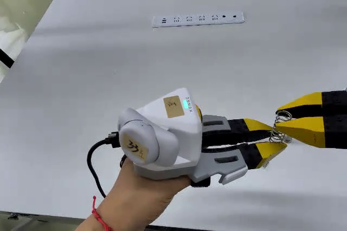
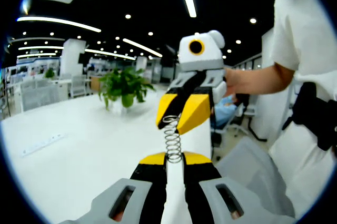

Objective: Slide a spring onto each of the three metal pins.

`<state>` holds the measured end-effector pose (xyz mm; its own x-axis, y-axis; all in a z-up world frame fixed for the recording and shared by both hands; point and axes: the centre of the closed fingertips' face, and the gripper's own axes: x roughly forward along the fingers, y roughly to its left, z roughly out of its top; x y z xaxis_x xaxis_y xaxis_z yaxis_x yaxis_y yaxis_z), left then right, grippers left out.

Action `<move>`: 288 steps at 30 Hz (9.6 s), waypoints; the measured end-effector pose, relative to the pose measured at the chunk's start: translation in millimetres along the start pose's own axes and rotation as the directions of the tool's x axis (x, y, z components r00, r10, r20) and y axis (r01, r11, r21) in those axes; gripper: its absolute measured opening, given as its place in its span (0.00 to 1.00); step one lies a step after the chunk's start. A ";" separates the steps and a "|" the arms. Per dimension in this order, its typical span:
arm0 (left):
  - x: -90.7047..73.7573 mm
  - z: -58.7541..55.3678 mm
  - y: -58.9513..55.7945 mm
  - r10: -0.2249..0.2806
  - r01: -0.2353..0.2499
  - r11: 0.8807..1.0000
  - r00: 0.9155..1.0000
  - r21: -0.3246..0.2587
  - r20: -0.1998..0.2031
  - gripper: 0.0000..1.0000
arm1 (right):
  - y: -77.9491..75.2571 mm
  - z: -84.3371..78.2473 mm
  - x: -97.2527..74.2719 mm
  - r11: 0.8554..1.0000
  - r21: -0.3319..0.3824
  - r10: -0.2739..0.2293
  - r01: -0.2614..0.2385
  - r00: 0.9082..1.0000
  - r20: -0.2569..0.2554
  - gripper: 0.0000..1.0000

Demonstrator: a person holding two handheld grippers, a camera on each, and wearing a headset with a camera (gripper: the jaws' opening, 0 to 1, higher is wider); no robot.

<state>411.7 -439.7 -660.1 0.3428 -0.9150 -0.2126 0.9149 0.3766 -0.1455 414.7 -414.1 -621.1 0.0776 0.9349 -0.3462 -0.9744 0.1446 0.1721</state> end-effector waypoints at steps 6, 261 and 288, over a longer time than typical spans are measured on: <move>-0.2 -0.5 -0.5 -0.002 0.002 1.000 1.000 0.002 -0.001 0.10 | -0.5 -0.4 -1.6 1.000 -0.015 0.009 -0.009 1.000 -0.020 0.14; -78.4 -96.8 63.2 0.201 -0.204 0.979 0.975 -0.028 -0.090 0.99 | -101.7 -170.8 84.5 0.910 -0.269 -0.058 -0.316 0.546 -0.836 0.13; -94.2 -122.1 61.6 0.210 -0.212 0.977 0.958 0.007 -0.196 0.99 | -95.8 -134.1 81.1 0.942 -0.267 -0.060 -0.205 0.679 -0.732 0.26</move>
<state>409.8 -312.6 -767.0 0.4782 -0.7692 -0.4237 0.8226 0.5613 -0.0906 486.1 -395.6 -789.3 -0.0429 0.3885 -0.9204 -0.9898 -0.1419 -0.0138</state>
